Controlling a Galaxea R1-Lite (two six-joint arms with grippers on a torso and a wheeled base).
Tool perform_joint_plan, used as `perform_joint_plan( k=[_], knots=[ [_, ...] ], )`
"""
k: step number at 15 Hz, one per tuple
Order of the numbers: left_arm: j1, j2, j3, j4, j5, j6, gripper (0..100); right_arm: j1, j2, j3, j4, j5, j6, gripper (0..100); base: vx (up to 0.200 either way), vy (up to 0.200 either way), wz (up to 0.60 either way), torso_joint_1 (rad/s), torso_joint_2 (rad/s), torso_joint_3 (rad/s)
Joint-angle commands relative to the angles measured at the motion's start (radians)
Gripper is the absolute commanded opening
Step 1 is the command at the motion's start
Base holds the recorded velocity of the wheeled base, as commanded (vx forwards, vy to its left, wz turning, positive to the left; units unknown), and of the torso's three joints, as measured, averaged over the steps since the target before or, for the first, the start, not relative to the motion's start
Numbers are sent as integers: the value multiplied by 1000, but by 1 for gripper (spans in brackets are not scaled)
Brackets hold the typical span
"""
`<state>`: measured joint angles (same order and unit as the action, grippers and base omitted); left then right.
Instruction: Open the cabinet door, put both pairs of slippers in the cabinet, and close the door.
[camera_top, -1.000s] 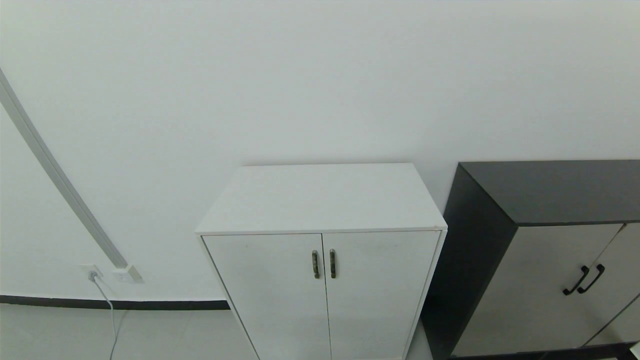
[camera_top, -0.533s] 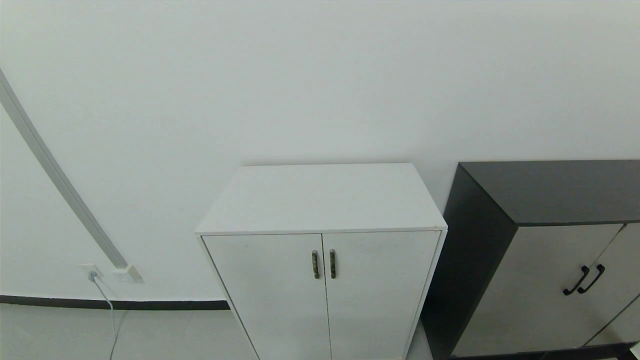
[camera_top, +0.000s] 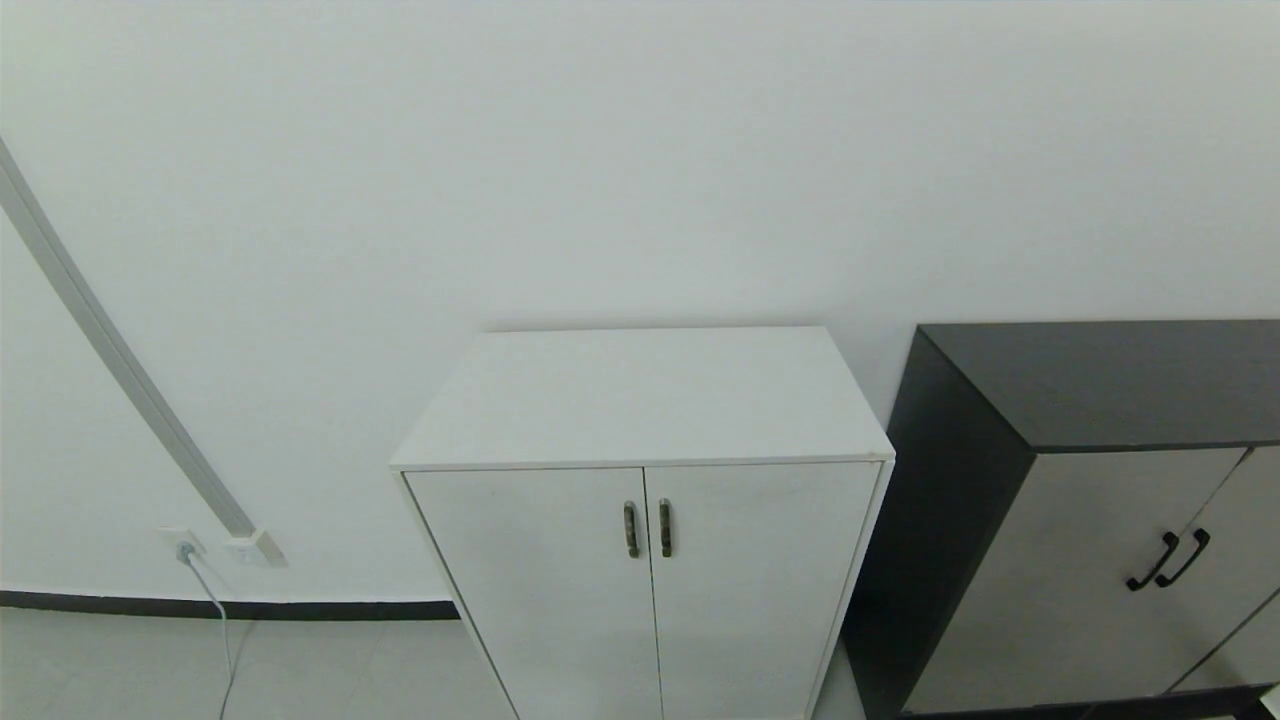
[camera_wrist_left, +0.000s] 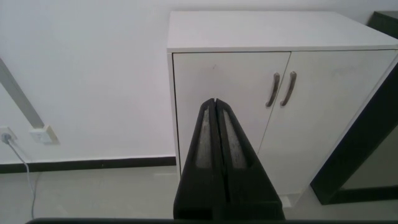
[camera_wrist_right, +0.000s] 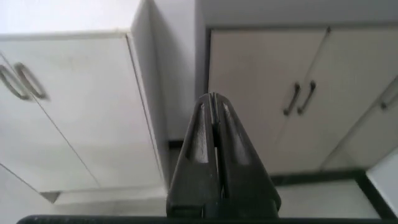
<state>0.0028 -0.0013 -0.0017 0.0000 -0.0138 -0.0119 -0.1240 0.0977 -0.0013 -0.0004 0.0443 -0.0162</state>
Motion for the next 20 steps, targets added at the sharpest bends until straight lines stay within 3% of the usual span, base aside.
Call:
perform_joint_plan(
  k=[1,4,6,20],
  knots=[
    [0,1,0,0,0,0,0,0,5,0,2,0,7,0,0,0,0,0,0,0],
    [0,1,0,0,0,0,0,35,2,0,3,6,7,0,0,0,0,0,0,0],
    [0,1,0,0,0,0,0,147,-49,0,3,3,15,0,0,0,0,0,0,0],
    [0,1,2,0,0,12,0,126,-96,0,2,-11,30,0,0,0,0,0,0,0]
  ],
)
